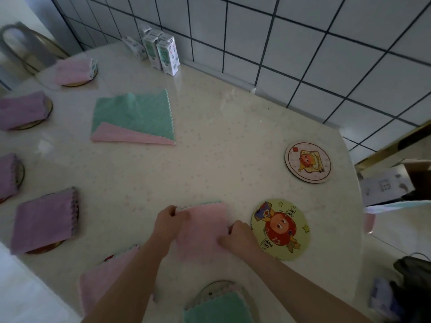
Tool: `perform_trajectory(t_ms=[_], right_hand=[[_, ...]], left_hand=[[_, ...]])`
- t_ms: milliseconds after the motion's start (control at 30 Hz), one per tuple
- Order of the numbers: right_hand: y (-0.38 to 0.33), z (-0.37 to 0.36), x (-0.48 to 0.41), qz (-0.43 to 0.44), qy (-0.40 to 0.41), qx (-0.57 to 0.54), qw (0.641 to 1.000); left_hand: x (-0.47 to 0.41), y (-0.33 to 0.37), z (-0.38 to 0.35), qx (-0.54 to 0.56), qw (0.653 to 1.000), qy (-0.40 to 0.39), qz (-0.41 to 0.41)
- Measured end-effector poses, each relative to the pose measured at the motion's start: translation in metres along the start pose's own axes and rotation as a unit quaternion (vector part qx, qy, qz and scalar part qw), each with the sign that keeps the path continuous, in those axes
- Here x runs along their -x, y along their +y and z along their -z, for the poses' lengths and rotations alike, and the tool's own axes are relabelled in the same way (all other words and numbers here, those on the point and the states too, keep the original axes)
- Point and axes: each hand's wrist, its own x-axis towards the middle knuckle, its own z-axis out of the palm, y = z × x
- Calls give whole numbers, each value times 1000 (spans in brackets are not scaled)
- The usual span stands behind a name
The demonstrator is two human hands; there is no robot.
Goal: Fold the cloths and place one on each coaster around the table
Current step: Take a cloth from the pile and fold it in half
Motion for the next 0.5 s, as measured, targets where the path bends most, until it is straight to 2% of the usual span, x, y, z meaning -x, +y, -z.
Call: perform_trajectory(t_ms=[67, 167, 367, 500], right_hand=[[-1, 8, 4, 4, -6, -26, 1000], [7, 19, 10, 2, -37, -126, 991], [54, 62, 24, -7, -105, -291, 951], [92, 92, 33, -31, -112, -407, 906]], left_hand=[[9, 11, 0, 75, 995, -60, 0], [20, 25, -7, 158, 977, -143, -3], [40, 56, -45, 200, 954, -221, -3], [52, 74, -80, 216, 939, -269, 4]])
